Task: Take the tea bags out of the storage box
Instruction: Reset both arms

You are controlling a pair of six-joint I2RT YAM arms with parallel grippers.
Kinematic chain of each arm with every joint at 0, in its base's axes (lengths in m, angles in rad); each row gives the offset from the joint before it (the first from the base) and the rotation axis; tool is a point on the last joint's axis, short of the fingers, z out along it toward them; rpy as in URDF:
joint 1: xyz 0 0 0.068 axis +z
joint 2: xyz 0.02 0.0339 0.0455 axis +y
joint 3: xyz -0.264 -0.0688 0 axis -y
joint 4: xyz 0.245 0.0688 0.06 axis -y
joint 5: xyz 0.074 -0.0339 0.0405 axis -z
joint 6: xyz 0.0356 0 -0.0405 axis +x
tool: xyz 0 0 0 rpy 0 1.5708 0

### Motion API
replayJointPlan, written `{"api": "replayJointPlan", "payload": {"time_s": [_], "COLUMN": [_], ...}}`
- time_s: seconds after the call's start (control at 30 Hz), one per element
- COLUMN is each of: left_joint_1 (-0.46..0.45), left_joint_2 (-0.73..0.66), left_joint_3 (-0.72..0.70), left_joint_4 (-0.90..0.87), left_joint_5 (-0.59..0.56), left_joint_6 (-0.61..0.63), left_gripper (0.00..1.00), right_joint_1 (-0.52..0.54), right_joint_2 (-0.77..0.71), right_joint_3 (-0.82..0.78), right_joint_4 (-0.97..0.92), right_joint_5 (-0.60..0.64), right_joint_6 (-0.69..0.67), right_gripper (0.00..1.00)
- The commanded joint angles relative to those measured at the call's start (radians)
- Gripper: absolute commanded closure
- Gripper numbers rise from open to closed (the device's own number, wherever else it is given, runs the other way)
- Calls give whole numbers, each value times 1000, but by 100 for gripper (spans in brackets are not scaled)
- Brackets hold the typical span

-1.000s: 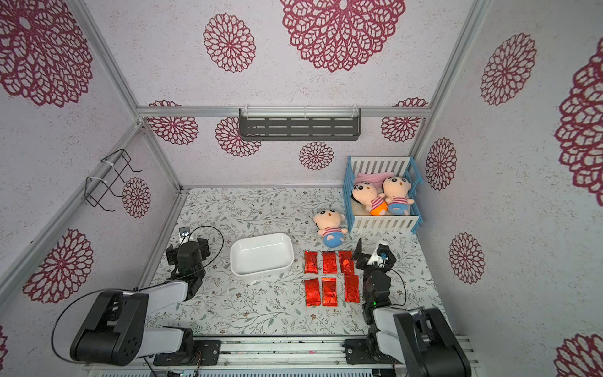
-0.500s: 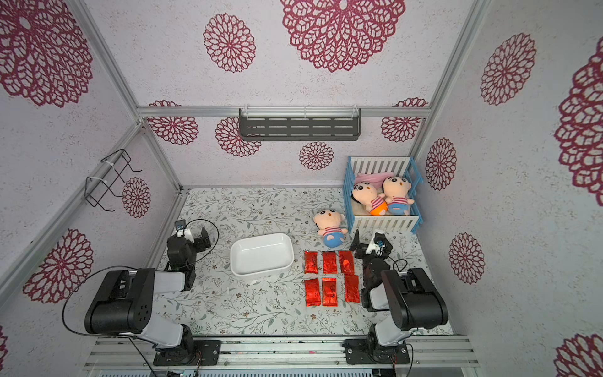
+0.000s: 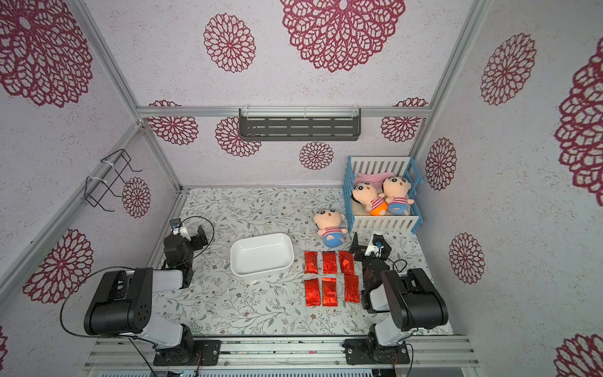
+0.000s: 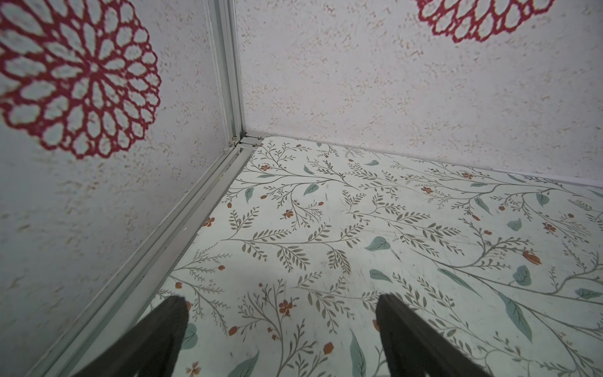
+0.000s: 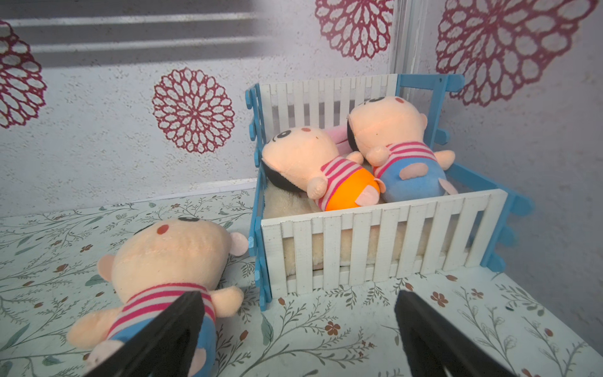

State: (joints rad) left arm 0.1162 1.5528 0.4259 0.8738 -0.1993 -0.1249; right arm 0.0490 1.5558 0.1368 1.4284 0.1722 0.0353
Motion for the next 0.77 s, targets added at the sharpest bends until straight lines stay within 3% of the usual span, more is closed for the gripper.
{"api": "replayJointPlan", "payload": {"time_s": [0.0,0.13,0.73], "left_joint_1": [2,2,2], "left_joint_2": [-2,-3,-3], "left_joint_3": [-1,-2,-3], "left_joint_4": [-9,-10,-10], "left_joint_5": [8,6,5], "left_joint_6": [-7,-7,-7], "left_gripper": [3,3,3], "right_joint_1": [5,5,3], "right_joint_2": [-20,-20,-20], "right_joint_3": [29,27,58], "right_joint_4": [-1,3,-54], "right_joint_5": [-88,-169,-145], "right_joint_6": [-44,-75,-66], "right_gripper": [1,1,1]}}
